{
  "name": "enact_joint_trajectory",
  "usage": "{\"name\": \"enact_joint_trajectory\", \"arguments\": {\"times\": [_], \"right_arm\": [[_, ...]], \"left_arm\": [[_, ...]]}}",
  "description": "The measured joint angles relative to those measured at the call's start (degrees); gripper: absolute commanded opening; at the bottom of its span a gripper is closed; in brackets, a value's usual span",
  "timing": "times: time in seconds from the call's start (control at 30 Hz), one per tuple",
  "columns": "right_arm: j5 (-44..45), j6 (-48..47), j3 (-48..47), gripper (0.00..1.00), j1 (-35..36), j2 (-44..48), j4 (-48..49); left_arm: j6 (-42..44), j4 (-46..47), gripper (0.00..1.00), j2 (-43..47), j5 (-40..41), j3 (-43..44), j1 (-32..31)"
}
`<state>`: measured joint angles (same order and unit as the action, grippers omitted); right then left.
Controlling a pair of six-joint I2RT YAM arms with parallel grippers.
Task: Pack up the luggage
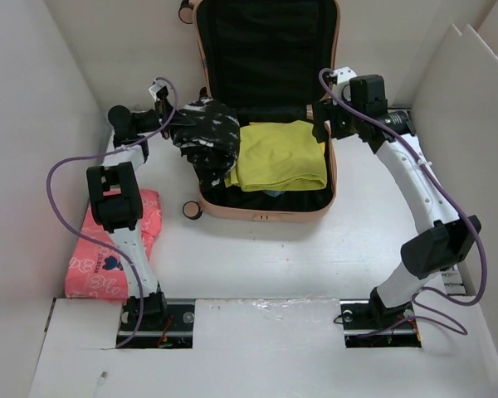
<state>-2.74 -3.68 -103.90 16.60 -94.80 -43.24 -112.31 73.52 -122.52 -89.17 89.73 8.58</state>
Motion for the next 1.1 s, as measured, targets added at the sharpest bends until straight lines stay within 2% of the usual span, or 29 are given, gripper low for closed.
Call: {"name": "enact_joint_trajectory", "arguments": {"times": [0.33, 0.5, 0.7, 0.8, 0.97, 1.1], "right_arm": [[0.5, 0.0, 2.1, 0.90, 0.8, 2.9, 0.0], [0.1, -0.9, 1.7, 0.91, 3.3, 2.0, -0.1], [-3.6, -2.0, -2.7, 0.91, 9.5, -5.4, 0.4], [-6.8, -1.1, -6.5, 0.98, 11.6, -10.7, 0.8], [-12.9, 3.0, -16.7, 1.00, 12.7, -20.9, 3.6], [-15.8, 7.5, -20.5, 1.00, 12.7, -25.9, 6.1]], "left_arm": [[-0.5, 0.3, 0.00, -0.8, 1.8, -8.8, -3.5], [-0.7, 0.5, 0.00, -1.7, 2.5, -9.6, -3.7], [-1.4, 0.8, 0.00, -4.2, 2.6, -8.6, -3.9], [-1.7, 0.9, 0.00, -5.0, 2.6, -8.6, -3.9], [-1.8, 1.2, 0.00, -5.1, 2.6, -8.6, -4.2], [-1.8, 1.2, 0.00, -5.1, 2.7, -8.6, -4.3]]}}
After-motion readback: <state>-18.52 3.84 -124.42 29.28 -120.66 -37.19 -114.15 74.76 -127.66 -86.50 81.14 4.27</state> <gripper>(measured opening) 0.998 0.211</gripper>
